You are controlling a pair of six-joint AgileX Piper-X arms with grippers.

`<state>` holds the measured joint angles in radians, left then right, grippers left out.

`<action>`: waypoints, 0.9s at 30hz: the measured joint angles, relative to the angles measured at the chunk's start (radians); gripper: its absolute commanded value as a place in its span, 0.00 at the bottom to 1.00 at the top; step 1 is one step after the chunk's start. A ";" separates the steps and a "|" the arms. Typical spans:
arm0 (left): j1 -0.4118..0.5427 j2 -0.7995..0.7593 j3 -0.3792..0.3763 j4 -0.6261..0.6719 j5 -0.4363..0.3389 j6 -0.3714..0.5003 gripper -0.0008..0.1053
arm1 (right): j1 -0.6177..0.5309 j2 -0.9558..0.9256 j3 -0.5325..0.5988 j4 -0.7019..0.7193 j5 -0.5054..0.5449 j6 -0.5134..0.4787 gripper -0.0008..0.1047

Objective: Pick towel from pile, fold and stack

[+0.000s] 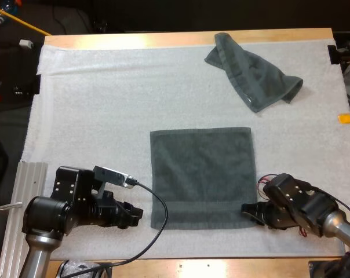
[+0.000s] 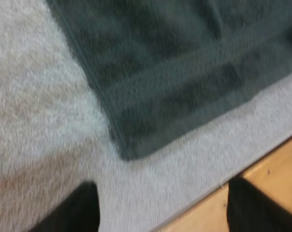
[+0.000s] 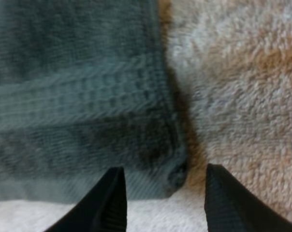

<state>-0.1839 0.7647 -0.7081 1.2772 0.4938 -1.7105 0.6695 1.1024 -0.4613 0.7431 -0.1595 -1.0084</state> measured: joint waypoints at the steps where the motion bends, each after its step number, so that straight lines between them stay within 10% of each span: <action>1: 0.000 0.001 0.000 0.000 0.000 -0.003 0.53 | 0.000 0.017 0.000 -0.004 0.000 0.000 0.36; 14: 0.000 0.000 0.000 0.000 0.000 -0.003 0.53 | 0.000 0.132 -0.004 -0.087 -0.013 0.059 0.35; 20: 0.000 0.000 0.001 -0.023 0.000 -0.003 0.53 | 0.000 0.138 -0.005 -0.070 -0.013 0.062 0.05; 27: 0.000 0.000 0.056 -0.080 0.000 -0.011 0.53 | 0.000 0.138 -0.005 -0.058 -0.013 0.045 0.01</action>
<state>-0.1839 0.7651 -0.6526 1.1972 0.4938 -1.7212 0.6695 1.2406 -0.4661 0.6849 -0.1723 -0.9637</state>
